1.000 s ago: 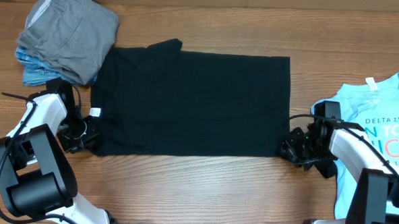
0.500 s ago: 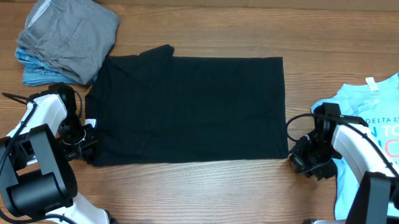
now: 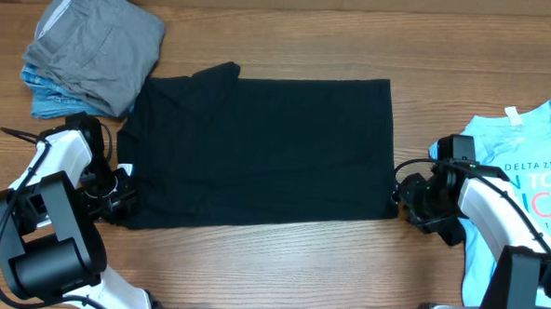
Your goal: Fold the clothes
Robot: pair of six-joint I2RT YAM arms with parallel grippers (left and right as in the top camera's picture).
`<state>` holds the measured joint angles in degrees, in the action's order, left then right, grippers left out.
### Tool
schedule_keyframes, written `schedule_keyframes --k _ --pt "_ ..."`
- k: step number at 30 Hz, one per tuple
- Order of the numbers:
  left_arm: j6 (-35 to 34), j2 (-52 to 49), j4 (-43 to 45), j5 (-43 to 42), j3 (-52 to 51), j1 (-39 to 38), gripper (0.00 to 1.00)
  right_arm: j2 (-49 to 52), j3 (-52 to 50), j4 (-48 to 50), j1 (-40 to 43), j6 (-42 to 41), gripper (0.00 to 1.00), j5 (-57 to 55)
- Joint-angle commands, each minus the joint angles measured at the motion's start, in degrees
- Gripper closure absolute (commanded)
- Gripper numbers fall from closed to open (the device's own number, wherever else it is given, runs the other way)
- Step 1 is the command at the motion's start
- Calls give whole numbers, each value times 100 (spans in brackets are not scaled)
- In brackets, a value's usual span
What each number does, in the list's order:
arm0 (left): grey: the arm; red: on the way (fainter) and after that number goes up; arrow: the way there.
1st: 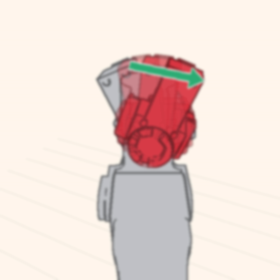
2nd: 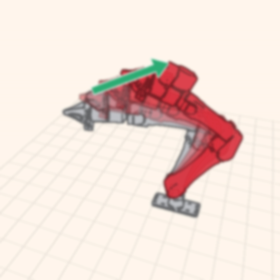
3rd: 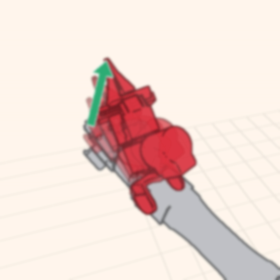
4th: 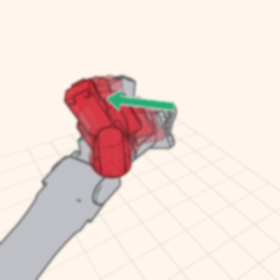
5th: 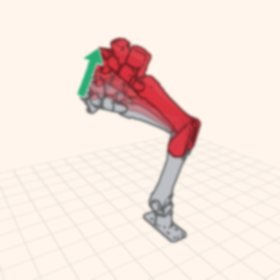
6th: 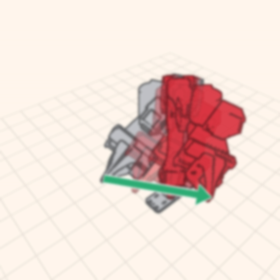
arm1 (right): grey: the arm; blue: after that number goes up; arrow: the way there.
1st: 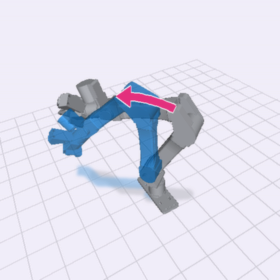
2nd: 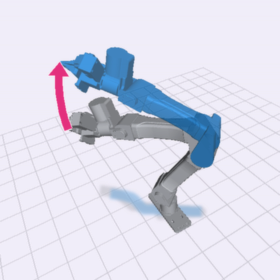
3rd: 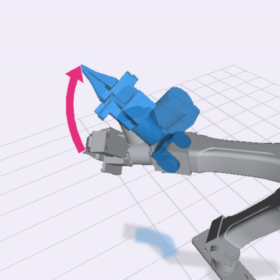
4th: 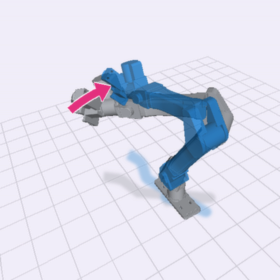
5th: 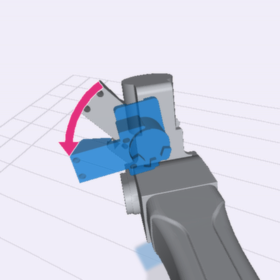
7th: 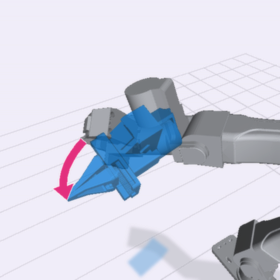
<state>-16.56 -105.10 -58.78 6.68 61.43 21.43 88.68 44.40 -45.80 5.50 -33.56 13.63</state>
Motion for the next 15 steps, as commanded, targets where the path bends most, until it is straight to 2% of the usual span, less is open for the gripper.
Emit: schedule_keyframes --k 1,4,8,12,15 --pt "-20 142 11 -79 -50 31 46 61 -232 208 -9 -409 44 153" --pt "-20 142 15 -103 -50 31 45 61 -380 481 -9 -431 48 356" --pt "-17 142 15 -118 -50 31 46 61 -560 852 -9 -374 62 581" --pt "-15 142 15 -118 -50 31 46 52 -564 1084 -4 -52 94 518" --pt "-9 142 11 -118 -50 31 47 0 -444 691 -2 -57 96 221"
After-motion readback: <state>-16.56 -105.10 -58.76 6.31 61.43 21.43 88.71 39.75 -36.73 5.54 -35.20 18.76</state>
